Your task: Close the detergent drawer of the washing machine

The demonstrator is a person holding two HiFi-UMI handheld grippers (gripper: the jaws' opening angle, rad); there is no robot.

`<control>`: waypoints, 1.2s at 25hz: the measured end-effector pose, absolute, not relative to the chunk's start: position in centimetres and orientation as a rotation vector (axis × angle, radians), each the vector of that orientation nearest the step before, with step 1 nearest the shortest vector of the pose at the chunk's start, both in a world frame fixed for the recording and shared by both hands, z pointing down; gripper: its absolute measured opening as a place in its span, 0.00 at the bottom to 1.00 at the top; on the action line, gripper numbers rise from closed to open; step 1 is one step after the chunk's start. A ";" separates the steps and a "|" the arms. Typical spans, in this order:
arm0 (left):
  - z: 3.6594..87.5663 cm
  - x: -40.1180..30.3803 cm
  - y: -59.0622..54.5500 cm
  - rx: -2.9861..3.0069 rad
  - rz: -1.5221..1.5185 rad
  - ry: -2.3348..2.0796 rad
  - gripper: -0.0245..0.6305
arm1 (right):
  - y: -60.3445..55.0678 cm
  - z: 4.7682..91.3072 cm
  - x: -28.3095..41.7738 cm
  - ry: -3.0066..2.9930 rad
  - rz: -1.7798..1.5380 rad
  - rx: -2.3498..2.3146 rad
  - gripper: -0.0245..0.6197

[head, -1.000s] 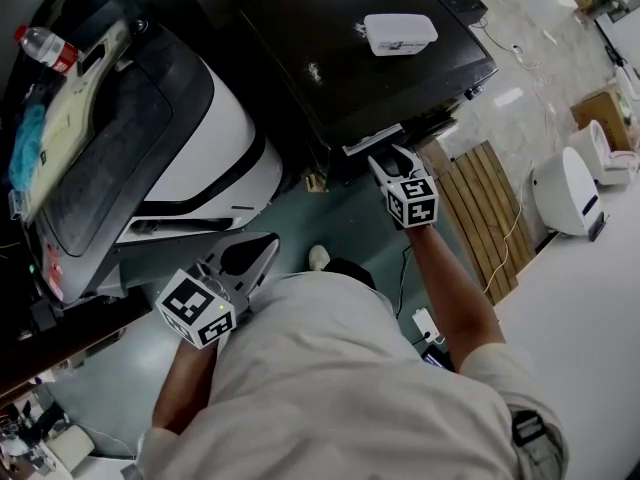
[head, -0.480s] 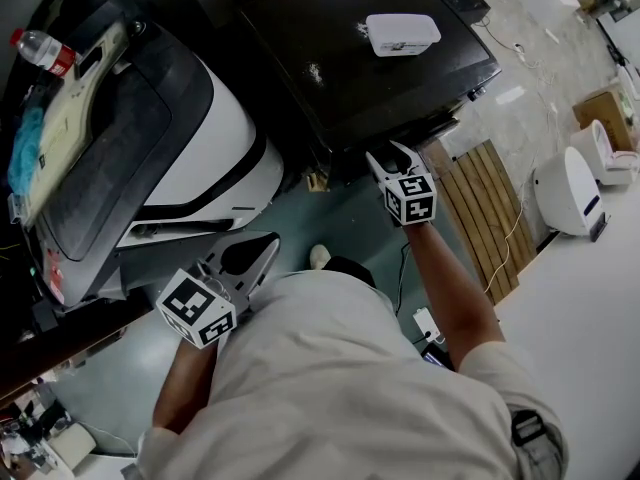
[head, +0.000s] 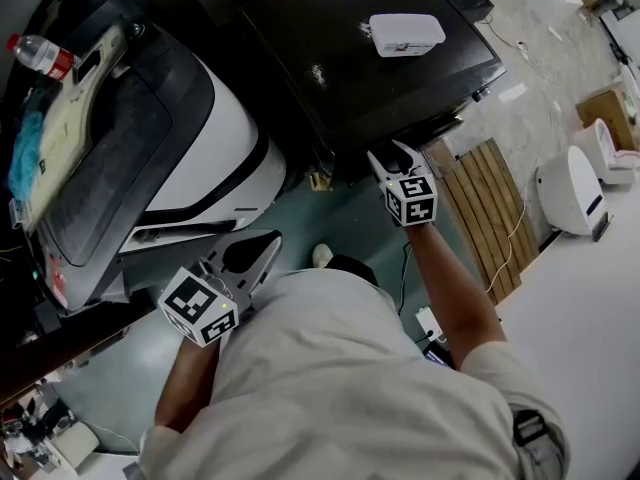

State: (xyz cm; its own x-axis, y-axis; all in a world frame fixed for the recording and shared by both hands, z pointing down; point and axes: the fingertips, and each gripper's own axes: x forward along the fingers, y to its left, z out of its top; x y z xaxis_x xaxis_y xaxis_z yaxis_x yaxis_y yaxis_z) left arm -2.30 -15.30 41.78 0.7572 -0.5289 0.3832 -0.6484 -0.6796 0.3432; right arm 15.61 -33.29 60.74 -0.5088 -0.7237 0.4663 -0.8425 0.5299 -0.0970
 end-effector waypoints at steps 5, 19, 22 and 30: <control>42.0 -2.1 -15.8 2.488 0.355 -0.875 0.03 | -33.5 60.7 15.6 -2.407 0.451 1.308 0.36; 42.2 -1.4 -16.9 2.487 0.374 -0.833 0.03 | -33.8 60.7 15.5 -2.424 0.437 1.324 0.36; 42.1 -1.3 -16.9 2.489 0.385 -0.825 0.03 | -34.0 60.7 15.3 -2.424 0.438 1.329 0.36; 42.0 -1.7 -16.6 2.489 0.385 -0.810 0.03 | -34.2 60.7 15.1 -2.420 0.429 1.334 0.36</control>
